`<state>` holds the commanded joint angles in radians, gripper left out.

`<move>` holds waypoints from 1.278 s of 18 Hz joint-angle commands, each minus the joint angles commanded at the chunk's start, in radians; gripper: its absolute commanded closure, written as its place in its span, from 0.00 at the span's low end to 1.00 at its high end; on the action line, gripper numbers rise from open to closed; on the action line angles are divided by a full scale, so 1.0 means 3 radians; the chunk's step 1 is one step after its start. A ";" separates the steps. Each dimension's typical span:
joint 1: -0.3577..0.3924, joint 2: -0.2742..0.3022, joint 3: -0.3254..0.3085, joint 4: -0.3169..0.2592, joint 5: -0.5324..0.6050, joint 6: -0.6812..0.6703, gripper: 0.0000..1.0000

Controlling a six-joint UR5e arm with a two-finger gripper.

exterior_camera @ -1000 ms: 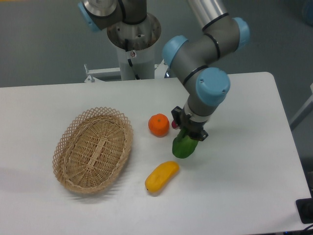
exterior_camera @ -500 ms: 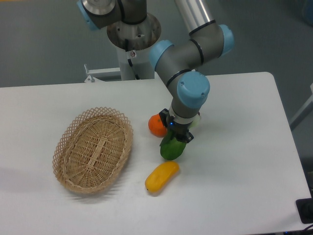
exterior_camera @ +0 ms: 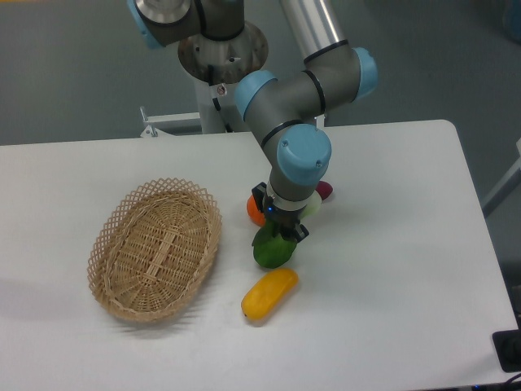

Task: Place the green vegetable on the table

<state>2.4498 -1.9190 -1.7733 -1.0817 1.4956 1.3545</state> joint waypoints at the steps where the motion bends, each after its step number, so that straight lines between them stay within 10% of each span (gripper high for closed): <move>1: 0.0000 0.0000 -0.0005 0.0066 0.0005 0.0000 0.16; 11: 0.0030 -0.0036 0.0224 0.0129 0.0046 0.0000 0.00; 23: 0.0634 -0.0082 0.0670 0.0082 0.0041 0.0056 0.00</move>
<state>2.6398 -1.9435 -1.5724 -1.0569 1.5079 1.3714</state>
